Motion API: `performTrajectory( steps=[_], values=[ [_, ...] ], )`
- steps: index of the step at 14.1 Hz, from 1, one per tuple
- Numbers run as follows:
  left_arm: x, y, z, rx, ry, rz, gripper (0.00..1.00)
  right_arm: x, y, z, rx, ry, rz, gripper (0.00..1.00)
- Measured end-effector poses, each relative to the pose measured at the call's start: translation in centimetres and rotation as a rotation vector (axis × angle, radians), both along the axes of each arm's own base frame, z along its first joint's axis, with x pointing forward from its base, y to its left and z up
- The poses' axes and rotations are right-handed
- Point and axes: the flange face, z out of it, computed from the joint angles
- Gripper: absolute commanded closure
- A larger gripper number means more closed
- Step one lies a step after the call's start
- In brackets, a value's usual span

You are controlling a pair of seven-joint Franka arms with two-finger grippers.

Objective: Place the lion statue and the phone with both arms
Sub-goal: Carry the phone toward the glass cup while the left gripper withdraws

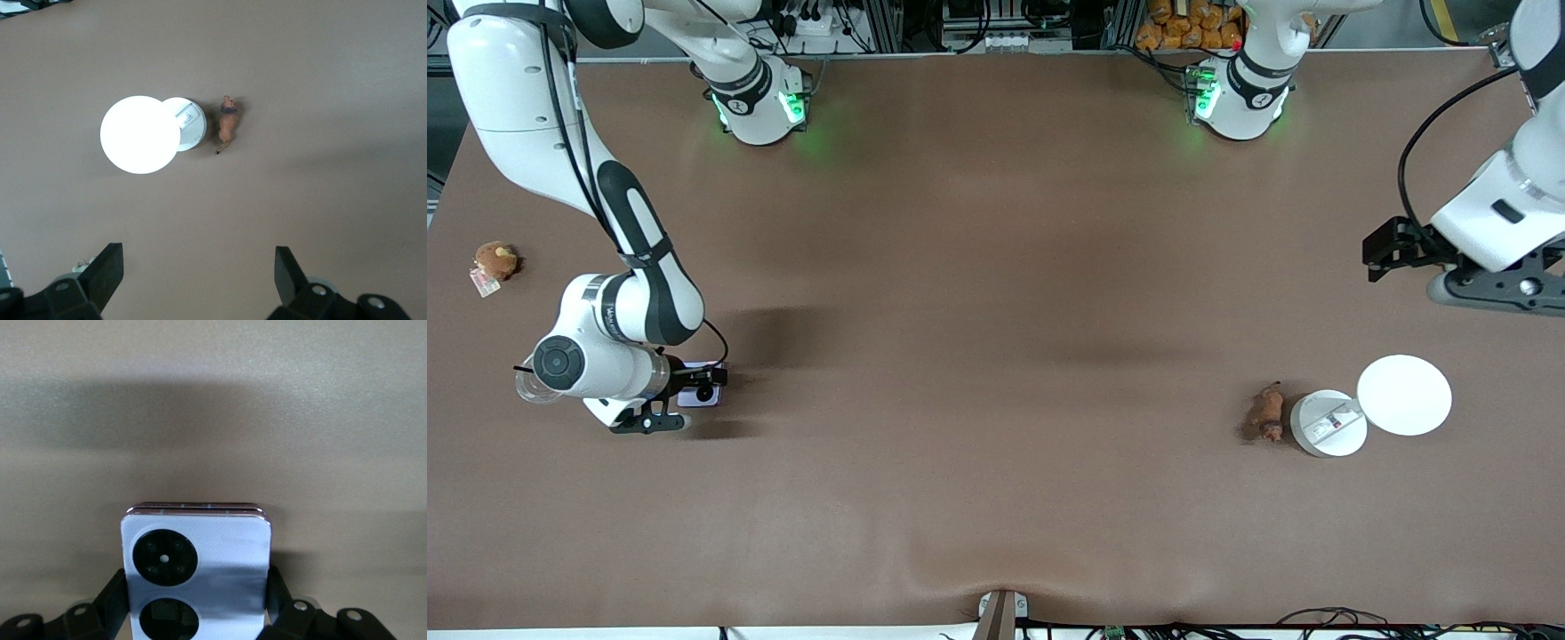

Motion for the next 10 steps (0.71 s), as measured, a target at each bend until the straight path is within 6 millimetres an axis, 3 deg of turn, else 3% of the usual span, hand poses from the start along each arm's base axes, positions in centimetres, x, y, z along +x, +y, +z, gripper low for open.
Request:
performTrajectory(
  steps=[6, 10],
  values=[
    [-0.1, 2.8, 0.0, -0.033, 0.023, 0.053, 0.0, 0.2, -1.1, 0.3, -0.001, -0.004, -0.018, 0.0],
    [0.0, 4.7, -0.1, -0.08, 0.035, 0.093, 0.0, 1.9, -1.1, 3.6, 0.004, 0.051, -0.017, 0.0]
  ],
)
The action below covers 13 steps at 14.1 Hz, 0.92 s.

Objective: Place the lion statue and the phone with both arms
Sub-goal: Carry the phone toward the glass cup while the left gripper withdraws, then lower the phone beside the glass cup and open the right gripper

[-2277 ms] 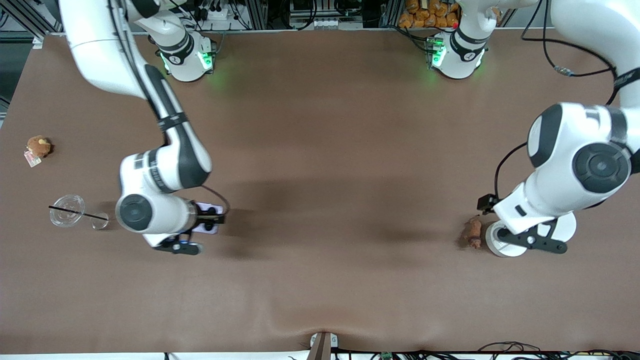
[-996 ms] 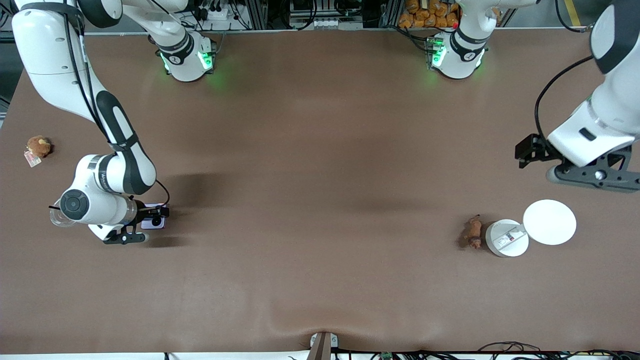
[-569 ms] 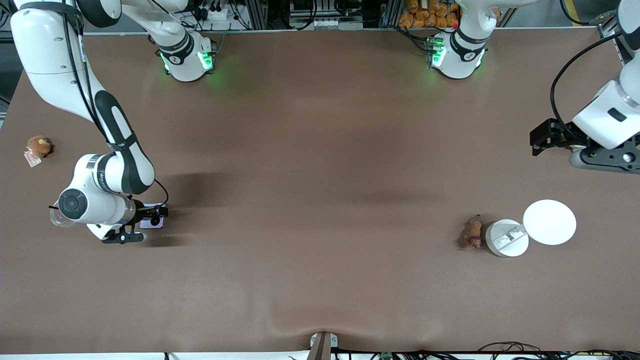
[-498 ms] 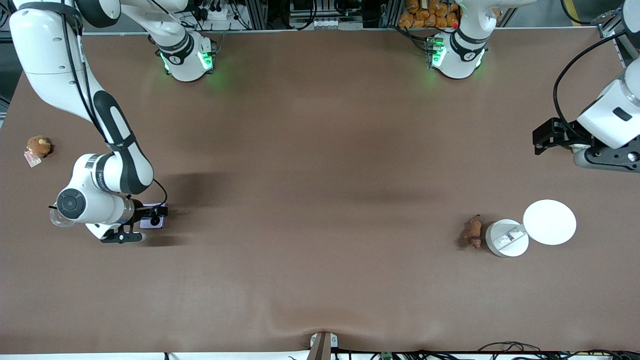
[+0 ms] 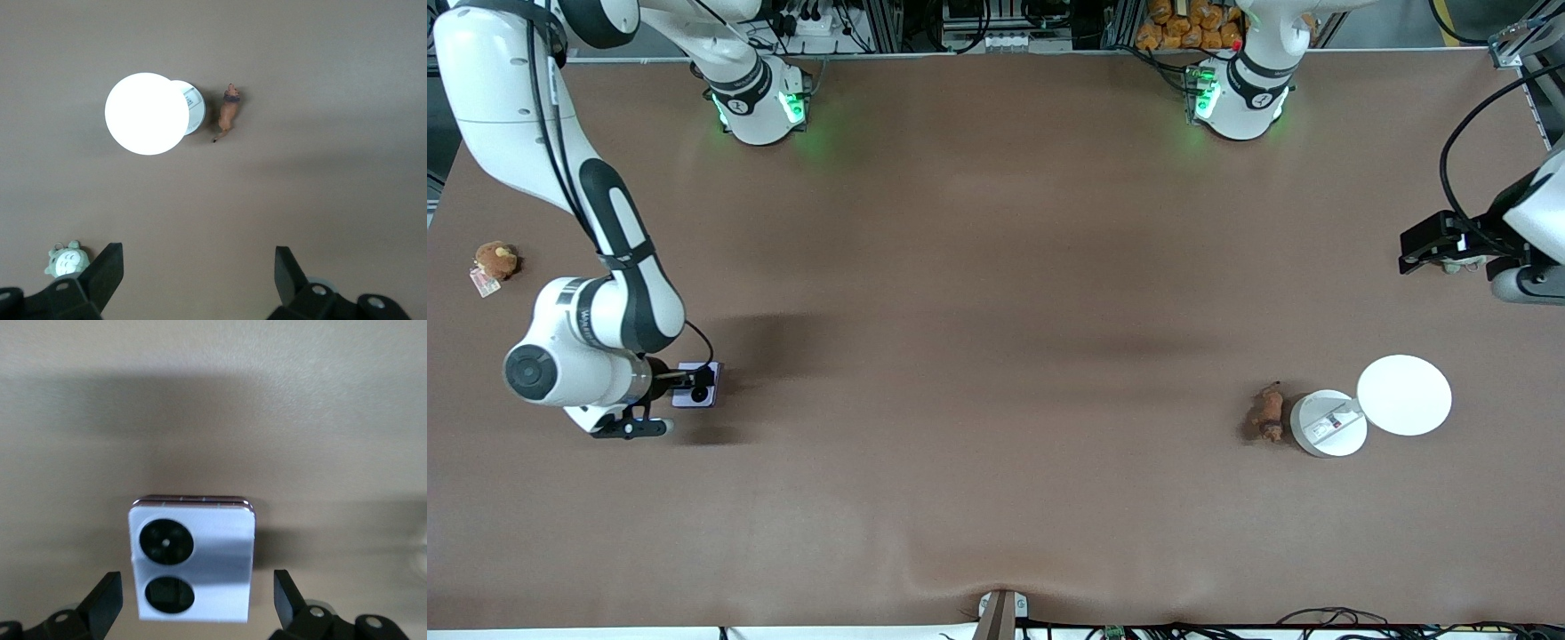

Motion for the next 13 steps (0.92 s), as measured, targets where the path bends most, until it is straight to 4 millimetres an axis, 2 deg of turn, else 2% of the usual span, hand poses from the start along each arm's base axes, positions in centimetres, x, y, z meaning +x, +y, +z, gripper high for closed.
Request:
performTrajectory(
  steps=[2, 6, 9, 13],
  values=[
    [0.0, 0.0, 0.0, -0.006, 0.001, 0.022, 0.0, 0.7, 0.2, 1.6, 0.002, -0.001, 0.003, 0.0],
    [-0.2, -2.1, 0.0, -0.011, 0.003, 0.08, 0.0, 1.4, 0.9, 3.2, 0.008, 0.008, 0.013, 0.0],
    [-0.7, -2.5, 0.3, -0.009, 0.011, 0.104, 0.0, 2.0, 1.3, 5.6, 0.012, 0.054, 0.019, 0.0],
    [-1.7, -2.3, 1.3, -0.003, 0.02, 0.121, 0.0, 2.0, 1.2, 5.9, 0.012, 0.062, 0.017, 0.0]
  ],
)
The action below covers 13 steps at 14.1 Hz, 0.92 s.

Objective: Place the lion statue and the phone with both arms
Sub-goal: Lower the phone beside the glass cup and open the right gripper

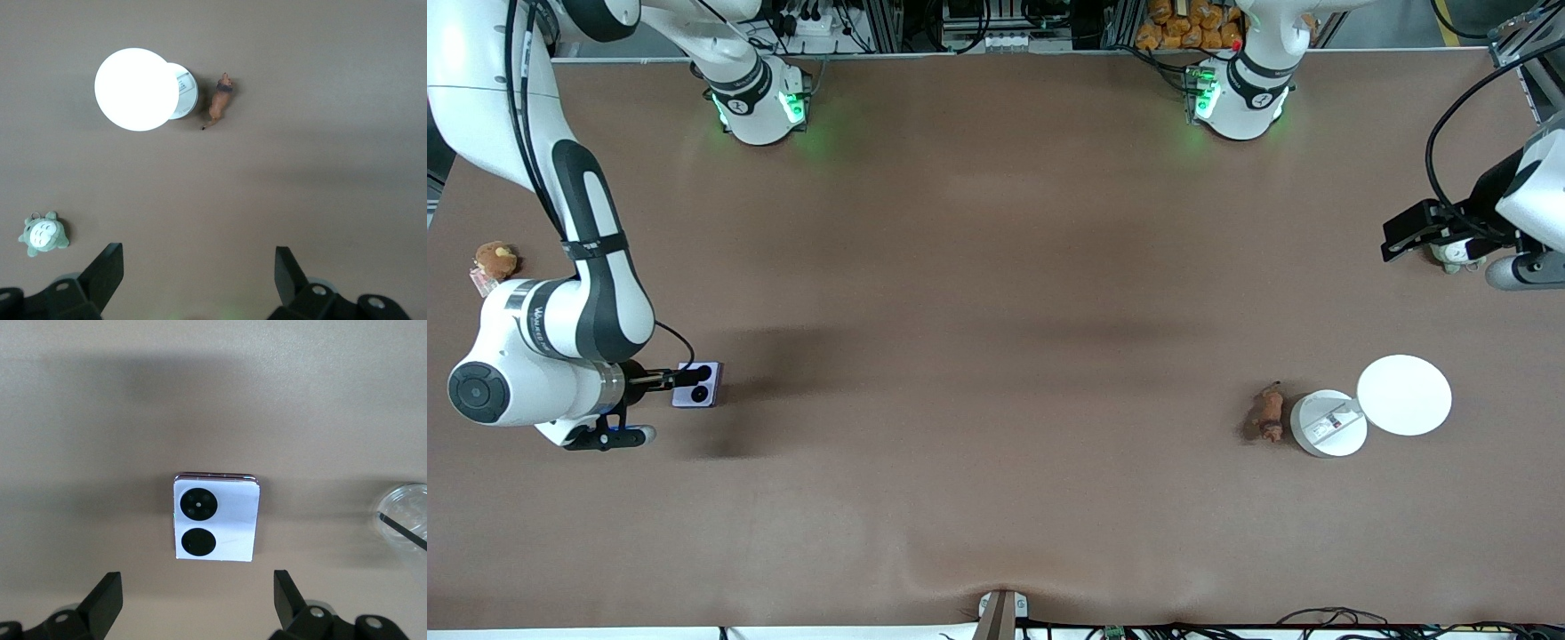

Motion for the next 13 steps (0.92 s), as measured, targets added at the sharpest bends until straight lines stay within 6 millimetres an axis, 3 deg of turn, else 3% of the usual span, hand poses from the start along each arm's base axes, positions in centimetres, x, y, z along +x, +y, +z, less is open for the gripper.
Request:
performTrajectory(
  steps=[4, 8, 10, 13],
  values=[
    [-1.2, 0.0, 0.4, 0.007, 0.011, 0.001, 0.0, 0.0, 0.0, 0.0, 0.0, 0.001, 0.0, 0.0],
    [-4.2, -0.5, -0.2, 0.026, 0.041, -0.005, 0.0, 0.5, 0.4, 0.8, 0.003, -0.016, 0.006, 0.0],
    [-6.2, -0.3, -0.2, 0.031, 0.045, -0.002, 0.0, 1.6, 1.7, 3.6, 0.013, -0.025, 0.026, 0.0],
    [-8.8, 0.0, -0.2, 0.032, 0.023, 0.0, 0.0, 2.7, 4.2, 10.0, 0.039, -0.026, 0.052, 0.0]
  ],
)
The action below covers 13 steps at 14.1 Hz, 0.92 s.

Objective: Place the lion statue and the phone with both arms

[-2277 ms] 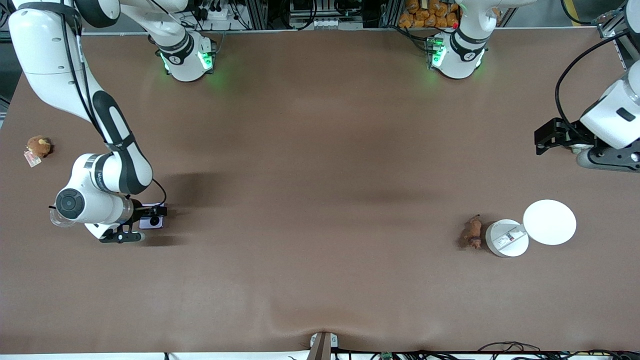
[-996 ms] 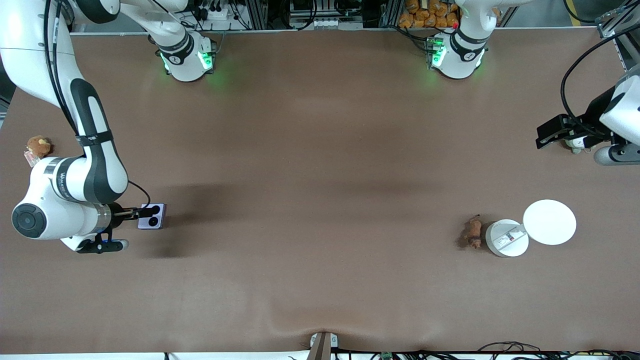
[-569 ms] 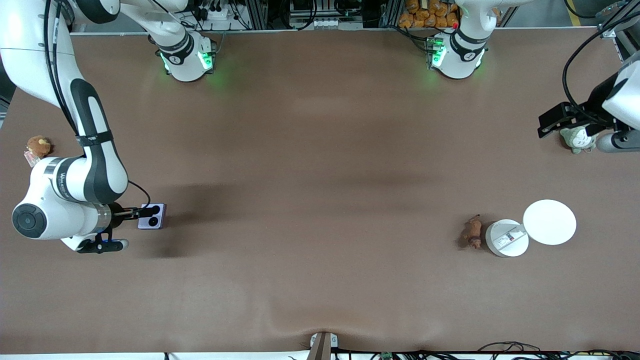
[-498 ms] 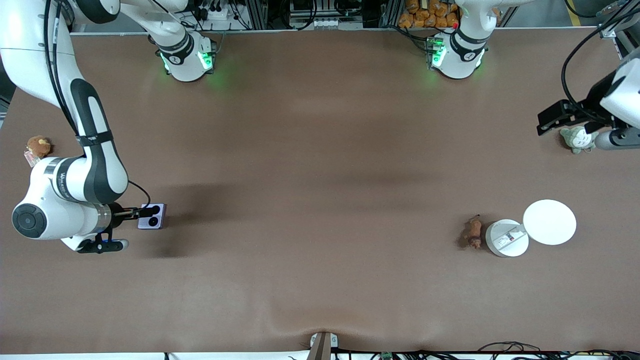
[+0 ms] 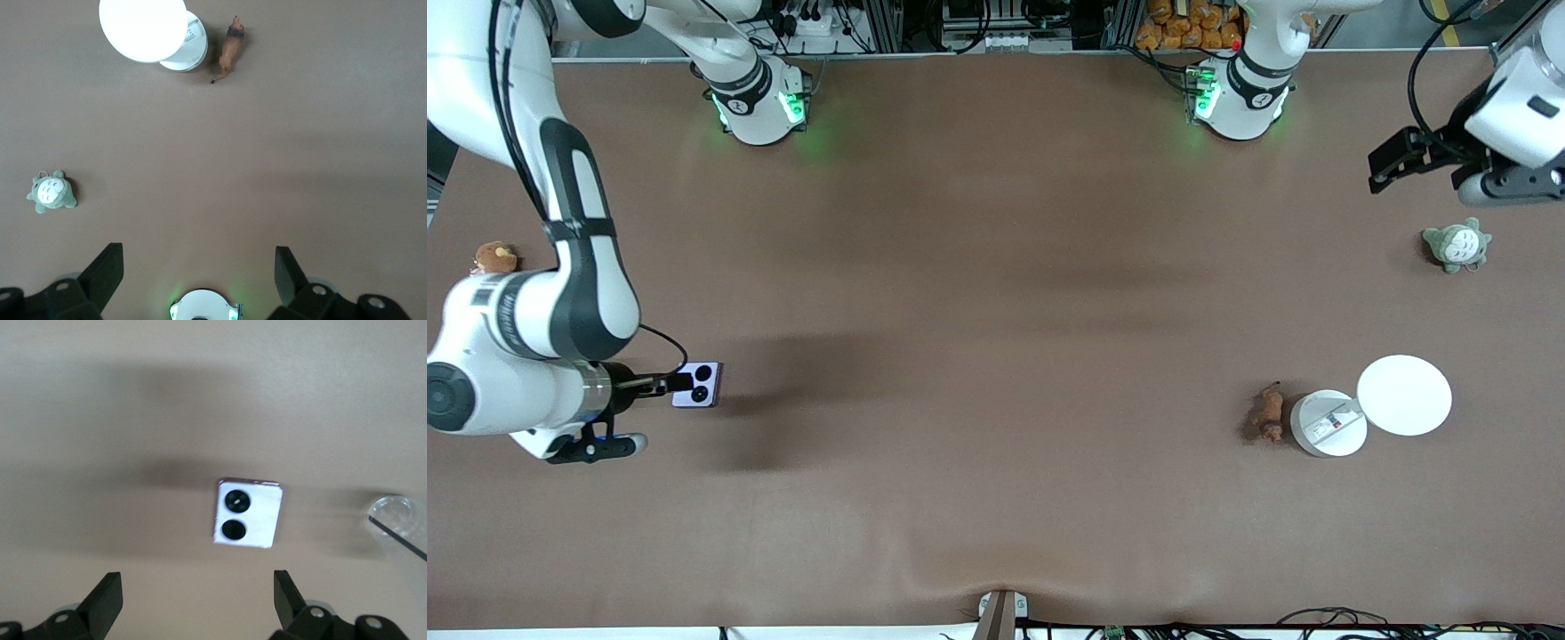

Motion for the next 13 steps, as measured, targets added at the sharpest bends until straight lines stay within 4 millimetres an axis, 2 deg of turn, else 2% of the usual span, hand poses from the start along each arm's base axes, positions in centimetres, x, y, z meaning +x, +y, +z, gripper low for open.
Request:
performTrajectory(
  steps=[4, 6, 9, 13],
  values=[
    [-0.9, -0.5, -0.2, 0.0, -0.008, -0.013, 0.0, 0.8, 1.3, 8.1, 0.018, -0.077, 0.015, 0.0],
    [-0.8, -0.5, -0.4, 0.0, -0.004, -0.012, 0.0, 0.0, 1.8, 12.9, 0.018, -0.098, 0.027, 0.0],
    [-1.0, -0.6, -0.5, 0.002, -0.003, 0.01, 0.0, -2.3, 3.0, 19.9, 0.018, -0.141, 0.047, 0.0],
    [-1.5, -0.7, -0.4, 0.003, -0.007, 0.018, 0.0, -7.0, 2.5, 27.6, 0.009, -0.163, 0.034, 0.0]
  ],
)
